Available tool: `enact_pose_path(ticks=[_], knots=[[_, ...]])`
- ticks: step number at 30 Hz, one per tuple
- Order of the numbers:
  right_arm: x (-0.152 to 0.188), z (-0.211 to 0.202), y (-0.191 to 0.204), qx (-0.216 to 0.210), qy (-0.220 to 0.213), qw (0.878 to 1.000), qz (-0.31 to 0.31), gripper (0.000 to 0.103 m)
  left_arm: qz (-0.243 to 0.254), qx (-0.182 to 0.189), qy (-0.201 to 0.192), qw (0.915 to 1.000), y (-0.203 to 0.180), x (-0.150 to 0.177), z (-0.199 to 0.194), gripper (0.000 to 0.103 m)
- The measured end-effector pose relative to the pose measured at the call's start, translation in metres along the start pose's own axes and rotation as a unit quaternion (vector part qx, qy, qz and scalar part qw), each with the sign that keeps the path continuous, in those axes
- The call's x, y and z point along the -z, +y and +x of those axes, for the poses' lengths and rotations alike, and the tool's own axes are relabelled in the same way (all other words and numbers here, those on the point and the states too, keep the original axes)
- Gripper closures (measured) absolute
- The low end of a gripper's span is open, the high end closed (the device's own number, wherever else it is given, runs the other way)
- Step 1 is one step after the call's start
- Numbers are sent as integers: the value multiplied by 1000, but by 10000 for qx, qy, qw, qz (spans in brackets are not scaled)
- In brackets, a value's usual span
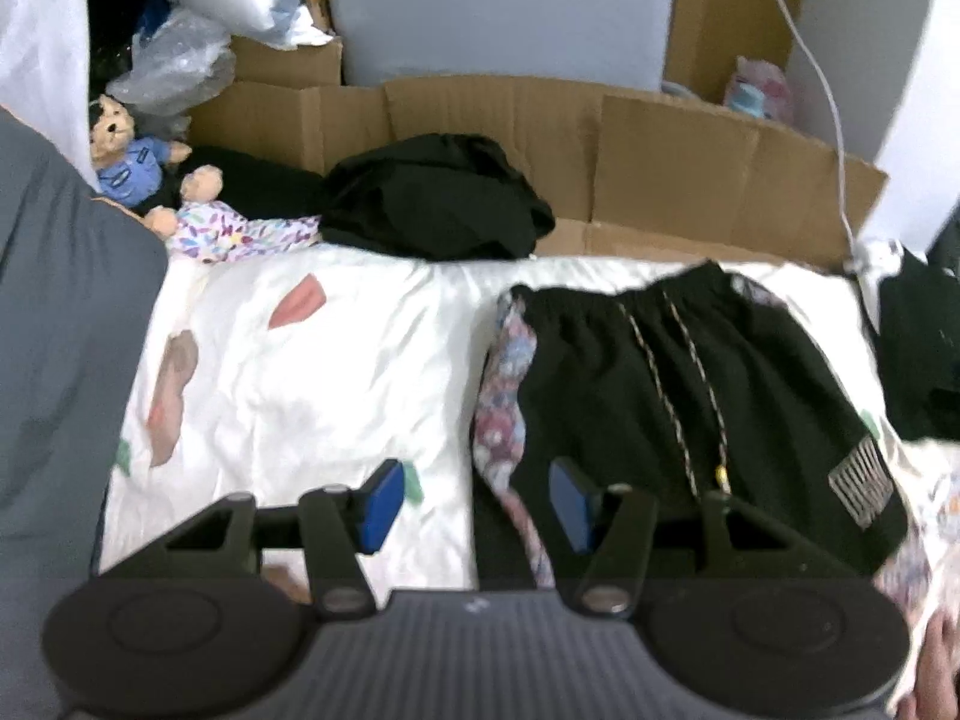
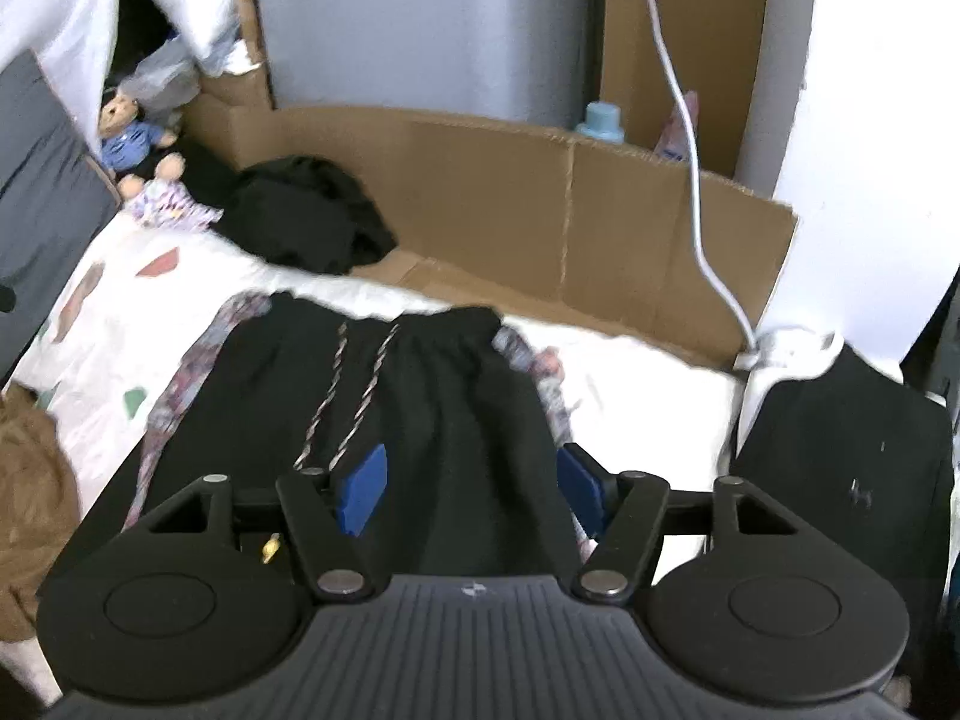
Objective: Fold clothes
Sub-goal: 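Raise both open grippers above the flattened black shorts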
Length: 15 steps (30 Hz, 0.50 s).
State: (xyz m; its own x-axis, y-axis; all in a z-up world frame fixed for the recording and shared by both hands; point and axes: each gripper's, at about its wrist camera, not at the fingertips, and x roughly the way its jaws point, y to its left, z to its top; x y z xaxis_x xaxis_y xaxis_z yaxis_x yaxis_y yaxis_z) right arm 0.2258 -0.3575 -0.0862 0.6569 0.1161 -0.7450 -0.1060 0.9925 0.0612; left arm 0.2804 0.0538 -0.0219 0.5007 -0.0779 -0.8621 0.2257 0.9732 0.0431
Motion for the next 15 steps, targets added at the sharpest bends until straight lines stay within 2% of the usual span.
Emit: enact_pose_path(ticks=[3,6,9,12,15], knots=[[23,-12,10,-25,-19,9998,173,35,-9,57,-35,10000,6,20,-19,46],[48,-23,24,291,-28,9995,-91,35,-9,108,-98,9999,13,38,-39,46],[76,-37,35,684,-311,9966,-346,35,-105,94,-223,9997,28,60,-65,44],[98,-43,39,784,-290,9961,-276,35,-134,-20,-296,9995,43,85,-82,43],[117,-51,40,781,-313,9964,-42,35,-188,16,-262,9995,47,107,-74,42]])
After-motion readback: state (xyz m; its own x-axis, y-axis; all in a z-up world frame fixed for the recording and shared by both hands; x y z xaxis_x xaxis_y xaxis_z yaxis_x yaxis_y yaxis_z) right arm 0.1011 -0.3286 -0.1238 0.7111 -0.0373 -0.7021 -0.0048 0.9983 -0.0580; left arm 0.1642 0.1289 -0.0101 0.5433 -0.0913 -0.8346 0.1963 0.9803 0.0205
